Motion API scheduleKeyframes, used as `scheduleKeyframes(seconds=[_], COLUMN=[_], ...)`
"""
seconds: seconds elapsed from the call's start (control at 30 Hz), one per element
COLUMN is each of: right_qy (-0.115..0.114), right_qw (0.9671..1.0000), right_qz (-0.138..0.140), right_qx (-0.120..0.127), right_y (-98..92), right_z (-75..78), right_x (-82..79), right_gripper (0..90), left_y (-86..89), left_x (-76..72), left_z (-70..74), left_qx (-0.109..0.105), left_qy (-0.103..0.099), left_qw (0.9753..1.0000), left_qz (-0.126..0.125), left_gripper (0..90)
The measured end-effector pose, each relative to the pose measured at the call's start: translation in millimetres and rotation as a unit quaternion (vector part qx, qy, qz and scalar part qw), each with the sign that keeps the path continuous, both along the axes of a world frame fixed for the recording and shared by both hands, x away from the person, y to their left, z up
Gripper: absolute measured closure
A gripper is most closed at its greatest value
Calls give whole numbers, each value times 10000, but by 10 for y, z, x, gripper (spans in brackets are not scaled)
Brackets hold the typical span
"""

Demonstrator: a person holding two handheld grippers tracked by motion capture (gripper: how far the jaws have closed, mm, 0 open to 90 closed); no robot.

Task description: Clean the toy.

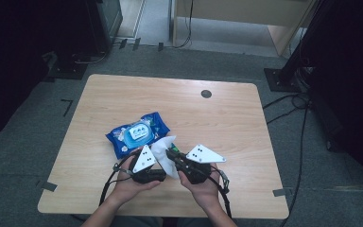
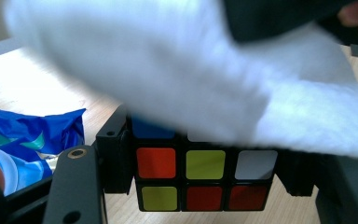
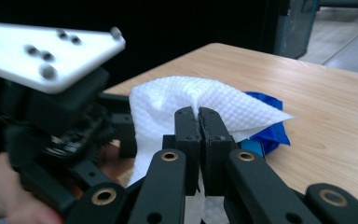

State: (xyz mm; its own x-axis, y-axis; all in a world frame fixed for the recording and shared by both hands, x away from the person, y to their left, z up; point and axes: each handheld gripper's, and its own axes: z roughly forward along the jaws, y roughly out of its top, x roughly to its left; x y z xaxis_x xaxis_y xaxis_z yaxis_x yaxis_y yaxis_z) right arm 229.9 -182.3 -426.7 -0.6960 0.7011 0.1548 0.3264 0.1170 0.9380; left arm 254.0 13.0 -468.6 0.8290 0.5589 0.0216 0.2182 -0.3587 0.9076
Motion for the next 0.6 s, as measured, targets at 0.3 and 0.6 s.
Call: scheduleKeyframes(seconds=[0.3, 0.6], right_qy=[-97, 43], right_qw=[9988, 9968], right_qz=[-212, -498], right_qx=[-432, -625], right_y=[-8, -140], right_z=[-65, -126], right_x=[36, 130], right_gripper=[882, 879], left_y=[-12, -4], left_x=[-6, -8], left_z=[-5, 7], left_qx=[88, 83], left_qy=[-9, -10], left_qw=[10000, 10000], left_qz=[1, 1], left_gripper=[343, 343])
